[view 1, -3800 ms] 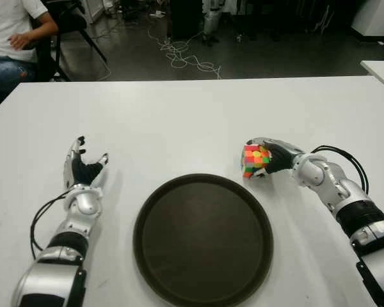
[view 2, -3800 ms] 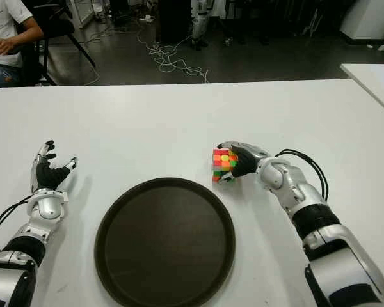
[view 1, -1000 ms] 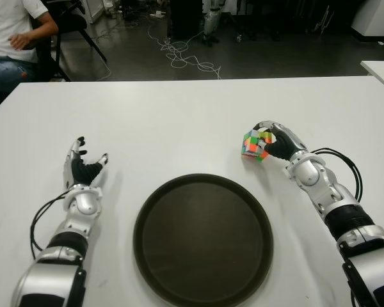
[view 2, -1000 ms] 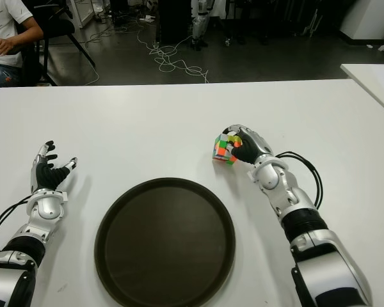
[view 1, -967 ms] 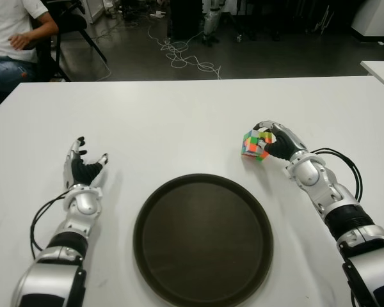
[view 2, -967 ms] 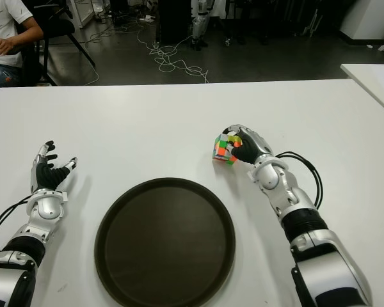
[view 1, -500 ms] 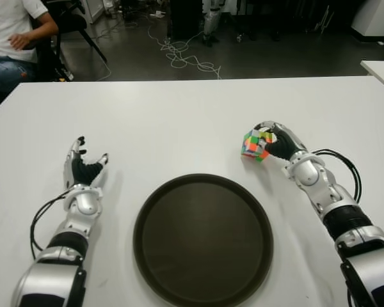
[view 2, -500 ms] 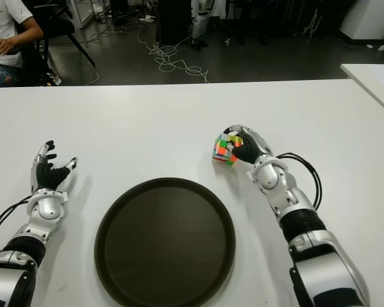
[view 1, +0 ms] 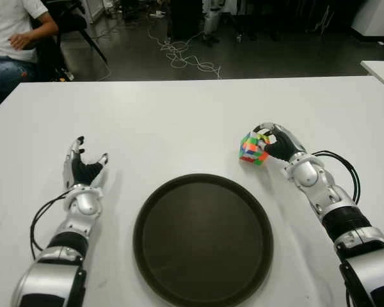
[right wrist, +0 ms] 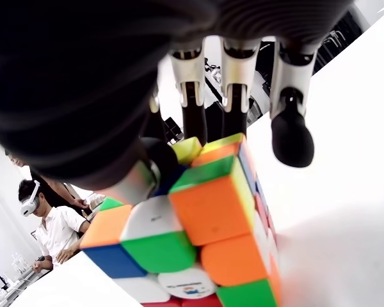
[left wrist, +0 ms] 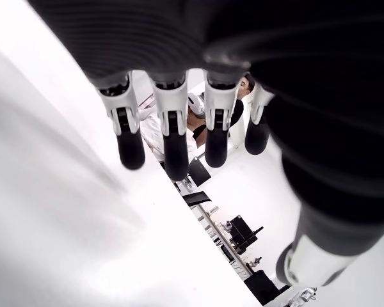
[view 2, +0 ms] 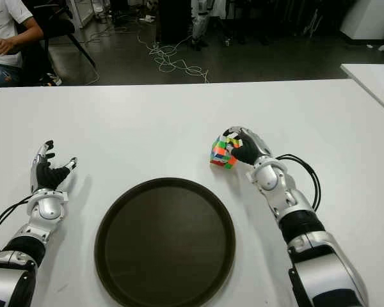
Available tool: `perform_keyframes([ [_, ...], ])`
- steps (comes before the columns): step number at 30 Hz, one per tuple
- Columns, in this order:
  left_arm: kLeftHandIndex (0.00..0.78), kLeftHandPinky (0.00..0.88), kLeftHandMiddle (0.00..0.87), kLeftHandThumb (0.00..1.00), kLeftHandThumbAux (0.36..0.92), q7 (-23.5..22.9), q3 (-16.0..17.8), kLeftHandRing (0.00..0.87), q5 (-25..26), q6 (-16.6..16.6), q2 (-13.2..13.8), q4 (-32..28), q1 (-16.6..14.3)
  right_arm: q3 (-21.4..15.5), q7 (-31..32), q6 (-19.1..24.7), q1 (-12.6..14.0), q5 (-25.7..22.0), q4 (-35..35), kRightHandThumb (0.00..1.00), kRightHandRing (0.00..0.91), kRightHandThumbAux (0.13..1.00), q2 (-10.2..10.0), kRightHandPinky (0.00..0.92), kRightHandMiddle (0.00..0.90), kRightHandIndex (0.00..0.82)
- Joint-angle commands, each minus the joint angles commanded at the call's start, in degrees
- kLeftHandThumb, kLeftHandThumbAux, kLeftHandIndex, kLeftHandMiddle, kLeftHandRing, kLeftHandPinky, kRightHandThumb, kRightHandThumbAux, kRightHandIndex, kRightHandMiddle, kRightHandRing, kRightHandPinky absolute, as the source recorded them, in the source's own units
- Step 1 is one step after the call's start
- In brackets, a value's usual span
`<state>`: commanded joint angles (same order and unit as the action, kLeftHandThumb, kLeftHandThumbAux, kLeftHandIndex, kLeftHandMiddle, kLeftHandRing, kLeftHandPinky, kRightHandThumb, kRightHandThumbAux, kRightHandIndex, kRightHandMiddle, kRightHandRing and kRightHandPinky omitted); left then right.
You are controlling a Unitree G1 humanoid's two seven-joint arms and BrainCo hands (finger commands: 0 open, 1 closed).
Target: Pick up the Rubik's Cube and put it in the plate
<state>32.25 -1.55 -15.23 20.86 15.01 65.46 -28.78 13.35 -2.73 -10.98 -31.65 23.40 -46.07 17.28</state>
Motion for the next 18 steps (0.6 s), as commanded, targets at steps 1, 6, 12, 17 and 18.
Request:
perform_keyframes([
  [1,0.095,0.176,0.142,0.152,0.718,-0.03,0.0,0.155,0.0,0.0,0.01,0.01,0.0,-0.03,-0.01,-0.02,-0.01,-0.03,-0.02,0.693,0.765,0.726,-0.01,0.764,0.755,0.432],
  [6,0.093,0.158,0.144,0.136,0.715,-0.22,0.09,0.15,0.16,0.08,-0.04,-0.04,0.06,-0.01,-0.19,0.12,-0.12,0.18,-0.2,0.692,0.765,0.727,0.01,0.767,0.752,0.431],
  [12,0.099,0.161,0.152,0.15,0.725,-0.39,0.28,0.154,0.44,0.14,-0.07,0.09,0.01,0.11,-0.55,0.15,-0.25,0.57,-0.27,0.692,0.771,0.727,0.11,0.773,0.762,0.431],
  [17,0.094,0.208,0.149,0.153,0.71,-0.65,0.32,0.168,0.52,0.03,-0.02,0.2,0.0,0.1,-1.05,0.11,-0.31,0.79,-0.37,0.691,0.771,0.728,0.09,0.771,0.762,0.432],
  [18,0.093,0.216,0.149,0.153,0.708,-0.68,0.33,0.172,0.53,0.06,-0.02,0.21,0.01,0.07,-1.15,0.05,-0.31,0.82,-0.38,0.691,0.771,0.728,0.09,0.772,0.762,0.432],
])
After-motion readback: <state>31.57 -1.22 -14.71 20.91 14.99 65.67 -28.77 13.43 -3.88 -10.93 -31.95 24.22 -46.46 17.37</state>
